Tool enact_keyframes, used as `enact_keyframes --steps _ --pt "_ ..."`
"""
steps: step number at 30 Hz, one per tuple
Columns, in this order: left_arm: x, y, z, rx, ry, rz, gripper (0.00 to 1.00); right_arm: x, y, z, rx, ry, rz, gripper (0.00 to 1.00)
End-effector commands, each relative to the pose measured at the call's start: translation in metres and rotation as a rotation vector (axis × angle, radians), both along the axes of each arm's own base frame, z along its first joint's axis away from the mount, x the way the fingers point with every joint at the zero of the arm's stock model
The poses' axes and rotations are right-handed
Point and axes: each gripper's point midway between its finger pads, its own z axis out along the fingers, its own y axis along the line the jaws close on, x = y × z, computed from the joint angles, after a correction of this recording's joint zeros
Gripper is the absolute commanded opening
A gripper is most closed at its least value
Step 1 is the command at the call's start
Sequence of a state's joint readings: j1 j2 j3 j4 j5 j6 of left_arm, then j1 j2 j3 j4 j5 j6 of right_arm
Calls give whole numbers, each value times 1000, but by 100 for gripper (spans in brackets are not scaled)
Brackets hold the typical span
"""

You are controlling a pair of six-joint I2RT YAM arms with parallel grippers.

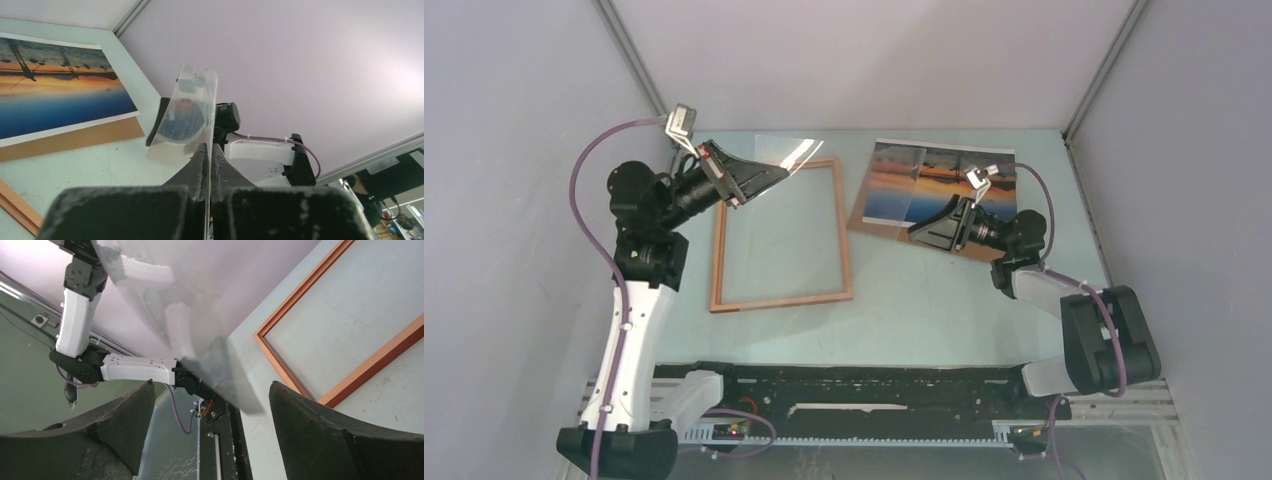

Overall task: Put the photo into the frame
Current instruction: Pick up the photo frame item at the center of the board, then place the photo frame item in the photo frame.

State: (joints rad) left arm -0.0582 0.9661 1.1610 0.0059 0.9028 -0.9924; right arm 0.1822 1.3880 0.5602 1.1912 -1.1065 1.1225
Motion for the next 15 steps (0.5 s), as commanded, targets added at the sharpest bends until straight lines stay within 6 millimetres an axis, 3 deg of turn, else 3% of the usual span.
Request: enact_keyframes --steps 1,7,15 --pt "-27 3 49 -51 -83 11 0 4 12 11 32 -85 18 91" --pt "-41 4 74 -70 -114 5 0 -13 34 15 45 -162 98 89" --pt "-47 4 87 -76 -149 0 0 -57 39 60 113 -206 222 71"
